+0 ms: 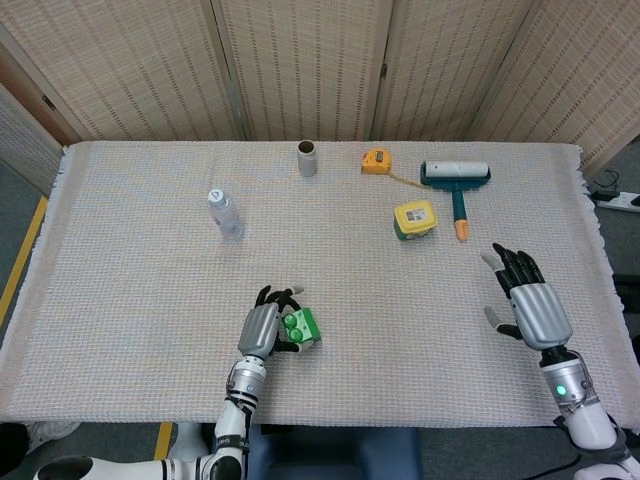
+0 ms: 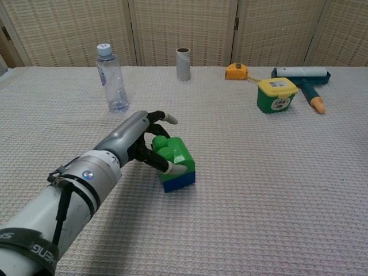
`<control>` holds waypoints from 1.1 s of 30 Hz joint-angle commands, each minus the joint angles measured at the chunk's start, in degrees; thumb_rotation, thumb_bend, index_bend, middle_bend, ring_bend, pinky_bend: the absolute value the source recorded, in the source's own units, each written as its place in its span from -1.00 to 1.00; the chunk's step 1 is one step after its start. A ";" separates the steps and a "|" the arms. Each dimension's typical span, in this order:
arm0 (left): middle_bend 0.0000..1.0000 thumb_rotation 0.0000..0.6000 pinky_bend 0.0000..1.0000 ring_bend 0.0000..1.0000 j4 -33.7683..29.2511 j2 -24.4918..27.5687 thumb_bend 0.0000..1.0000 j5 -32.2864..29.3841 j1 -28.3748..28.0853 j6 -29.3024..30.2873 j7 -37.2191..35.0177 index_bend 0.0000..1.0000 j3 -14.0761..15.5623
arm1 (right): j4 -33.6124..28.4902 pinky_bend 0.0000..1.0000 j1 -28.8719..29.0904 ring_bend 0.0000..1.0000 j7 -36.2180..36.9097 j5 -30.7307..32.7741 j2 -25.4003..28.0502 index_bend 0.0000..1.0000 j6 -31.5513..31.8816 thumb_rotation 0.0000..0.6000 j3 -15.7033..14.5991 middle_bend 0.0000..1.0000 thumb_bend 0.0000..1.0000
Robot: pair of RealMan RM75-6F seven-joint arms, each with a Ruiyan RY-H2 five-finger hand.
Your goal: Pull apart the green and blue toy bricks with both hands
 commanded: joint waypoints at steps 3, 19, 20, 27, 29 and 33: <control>0.39 1.00 -0.99 -0.48 -1.56 2.26 -0.50 0.42 0.64 -0.91 -1.02 -0.44 0.24 | -0.09 -1.00 0.32 -1.00 0.37 -0.29 -0.51 -1.00 -0.50 1.00 -0.28 -1.00 -0.18; 0.43 1.00 -1.00 -0.46 -6.77 11.80 -0.48 1.29 -0.97 -6.57 -8.86 -0.40 -5.42 | 7.69 -1.00 10.42 -1.00 25.89 -3.70 -5.98 -1.00 -14.24 1.00 -0.54 -1.00 -0.18; 0.43 1.00 -1.00 -0.46 -7.13 12.24 -0.48 1.51 -1.01 -6.59 -9.53 -0.40 -5.75 | 8.49 -1.00 11.34 -1.00 29.29 -4.41 -6.61 -1.00 -14.86 1.00 -0.57 -1.00 -0.19; 0.43 1.00 -1.00 -0.46 -10.00 15.07 -0.48 2.40 -1.41 -6.72 -12.48 -0.40 -6.69 | 17.87 -1.00 18.14 -1.00 55.51 -9.44 -14.44 -1.00 -16.79 1.00 -1.61 -1.00 -0.18; 0.43 1.00 -1.00 -0.46 -10.52 15.61 -0.48 2.30 -1.57 -6.82 -12.89 -0.40 -6.81 | 21.11 -1.00 19.79 -1.00 60.47 -10.37 -16.65 -1.00 -17.04 1.00 -1.98 -1.00 -0.18; 0.43 1.00 -1.00 -0.47 -11.43 16.59 -0.48 2.00 -2.01 -6.52 -13.66 -0.39 -7.43 | 28.60 -1.00 23.41 -1.00 71.69 -11.75 -21.54 -1.00 -18.29 1.00 -3.26 -1.00 -0.18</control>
